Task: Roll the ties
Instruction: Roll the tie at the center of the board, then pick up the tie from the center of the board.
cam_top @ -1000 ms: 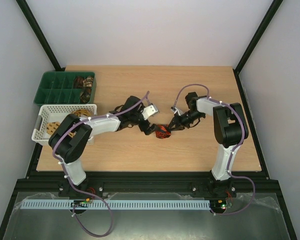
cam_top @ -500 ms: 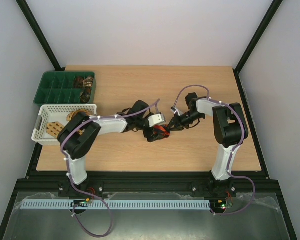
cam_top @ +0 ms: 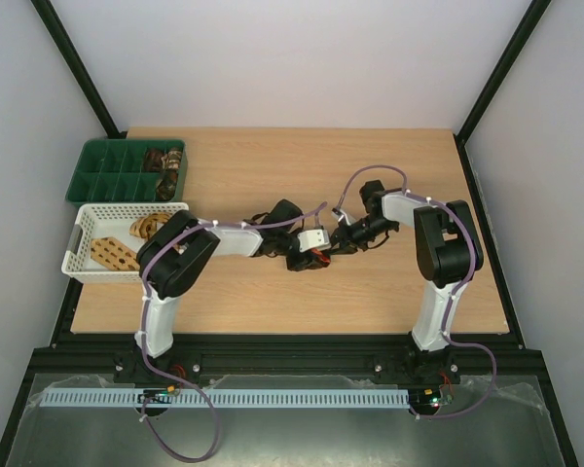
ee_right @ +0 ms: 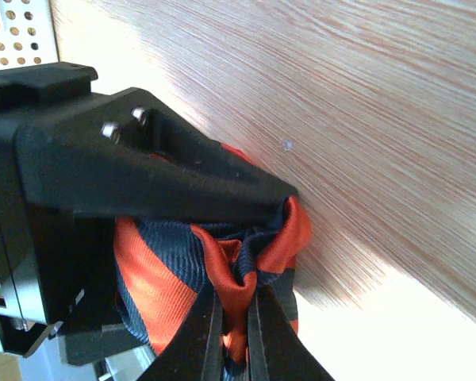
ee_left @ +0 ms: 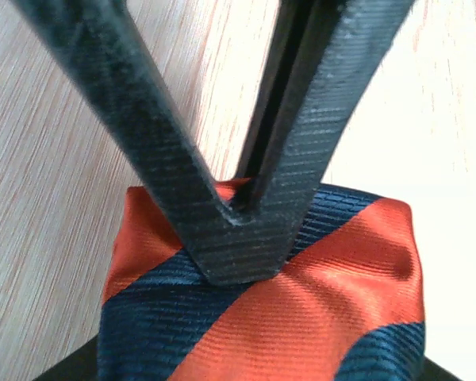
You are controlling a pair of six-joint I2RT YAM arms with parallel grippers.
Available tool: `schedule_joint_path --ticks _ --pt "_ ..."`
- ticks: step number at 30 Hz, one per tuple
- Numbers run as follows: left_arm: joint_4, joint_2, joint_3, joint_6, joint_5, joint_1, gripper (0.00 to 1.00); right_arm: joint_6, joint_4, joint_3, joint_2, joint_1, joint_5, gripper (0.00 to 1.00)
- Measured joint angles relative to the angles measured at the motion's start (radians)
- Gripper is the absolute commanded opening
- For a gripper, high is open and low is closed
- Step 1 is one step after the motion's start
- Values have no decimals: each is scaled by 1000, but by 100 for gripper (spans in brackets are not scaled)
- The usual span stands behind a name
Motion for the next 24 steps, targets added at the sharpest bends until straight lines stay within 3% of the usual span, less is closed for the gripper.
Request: schedule_joint_path --ticks 2,3,5,6,13,24 --pt "0 -5 0 14 -5 -3 35 1 0 1 0 -2 0 1" --pt "-2 -7 0 20 -6 -3 43 2 0 2 0 -3 -1 1" --pt "-15 -15 0 28 -14 -3 89 2 0 3 0 -2 -6 1" --pt "-23 -19 -1 33 -20 -3 98 2 0 4 0 0 -6 1" --pt "-129 -104 0 -10 -90 23 99 15 9 9 0 -7 -22 1" --pt "-235 -408 34 -182 -145 283 99 87 86 95 -67 -60 -89 1"
